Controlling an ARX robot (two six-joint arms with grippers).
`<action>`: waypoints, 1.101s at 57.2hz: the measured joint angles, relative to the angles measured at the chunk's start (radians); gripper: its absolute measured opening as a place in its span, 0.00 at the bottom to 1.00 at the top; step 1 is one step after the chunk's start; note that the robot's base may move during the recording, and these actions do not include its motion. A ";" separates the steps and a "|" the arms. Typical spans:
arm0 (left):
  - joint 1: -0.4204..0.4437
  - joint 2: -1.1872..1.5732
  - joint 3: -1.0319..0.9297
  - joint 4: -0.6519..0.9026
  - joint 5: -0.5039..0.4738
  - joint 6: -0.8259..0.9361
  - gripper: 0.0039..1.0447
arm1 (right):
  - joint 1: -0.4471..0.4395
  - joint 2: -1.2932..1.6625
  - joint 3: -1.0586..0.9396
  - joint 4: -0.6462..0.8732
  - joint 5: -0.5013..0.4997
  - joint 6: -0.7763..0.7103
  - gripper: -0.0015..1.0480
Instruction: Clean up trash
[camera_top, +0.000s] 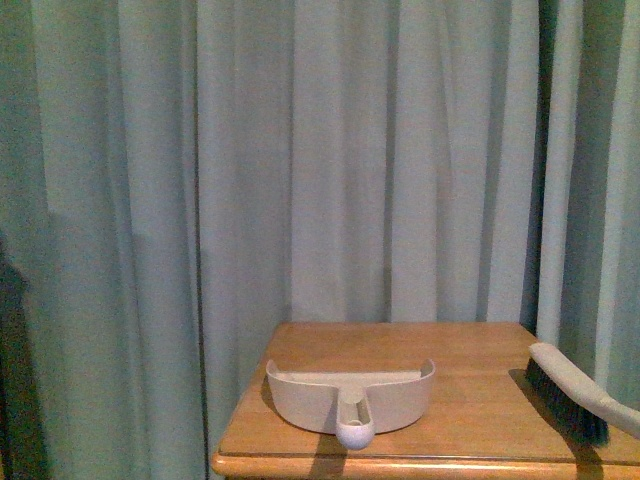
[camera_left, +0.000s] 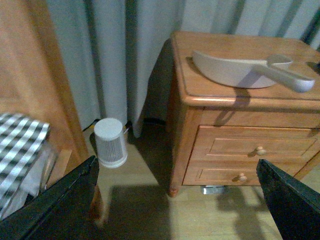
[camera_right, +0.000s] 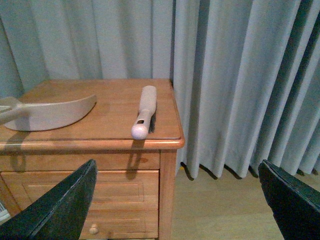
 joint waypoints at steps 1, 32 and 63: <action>-0.021 0.050 0.031 0.016 -0.014 0.006 0.93 | 0.000 0.000 0.000 0.000 0.000 0.000 0.93; -0.408 1.096 1.001 -0.121 -0.304 0.213 0.93 | 0.000 0.000 0.000 0.000 0.000 0.000 0.93; -0.390 1.566 1.536 -0.578 -0.342 -0.028 0.93 | 0.000 0.000 0.000 0.000 0.000 0.000 0.93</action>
